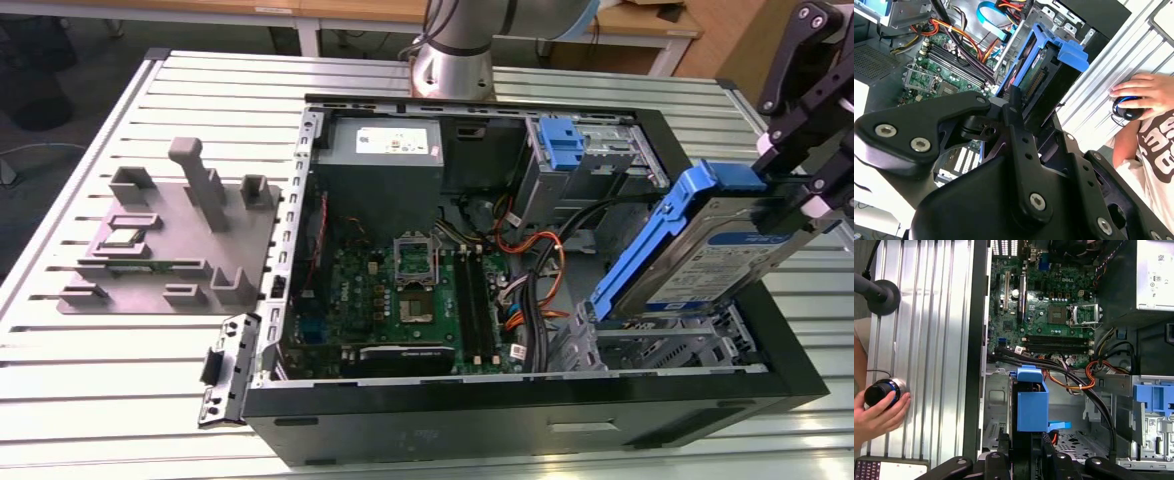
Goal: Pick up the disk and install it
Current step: 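Pick up the disk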
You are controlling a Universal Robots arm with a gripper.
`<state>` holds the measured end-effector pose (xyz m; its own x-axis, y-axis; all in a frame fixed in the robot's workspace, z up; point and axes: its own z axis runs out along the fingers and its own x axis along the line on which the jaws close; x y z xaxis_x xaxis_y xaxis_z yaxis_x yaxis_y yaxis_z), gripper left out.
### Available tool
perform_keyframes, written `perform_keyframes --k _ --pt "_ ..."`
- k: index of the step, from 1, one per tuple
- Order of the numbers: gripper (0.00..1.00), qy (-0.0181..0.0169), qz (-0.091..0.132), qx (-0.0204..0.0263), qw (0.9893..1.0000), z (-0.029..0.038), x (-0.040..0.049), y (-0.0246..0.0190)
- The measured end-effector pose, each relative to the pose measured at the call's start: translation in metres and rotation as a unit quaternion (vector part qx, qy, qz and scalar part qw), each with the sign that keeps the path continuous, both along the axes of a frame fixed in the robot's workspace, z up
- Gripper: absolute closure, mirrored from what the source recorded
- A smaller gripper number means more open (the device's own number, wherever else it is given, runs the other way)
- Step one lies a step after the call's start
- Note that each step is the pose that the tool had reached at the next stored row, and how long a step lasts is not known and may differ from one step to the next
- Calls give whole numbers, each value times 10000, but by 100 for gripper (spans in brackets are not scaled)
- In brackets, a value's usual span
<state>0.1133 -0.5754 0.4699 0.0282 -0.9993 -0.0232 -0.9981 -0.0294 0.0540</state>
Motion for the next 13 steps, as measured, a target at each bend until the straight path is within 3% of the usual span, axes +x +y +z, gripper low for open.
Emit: perform_keyframes --k 13 --pt "65 -28 3 3 10000 -37 -1 0"
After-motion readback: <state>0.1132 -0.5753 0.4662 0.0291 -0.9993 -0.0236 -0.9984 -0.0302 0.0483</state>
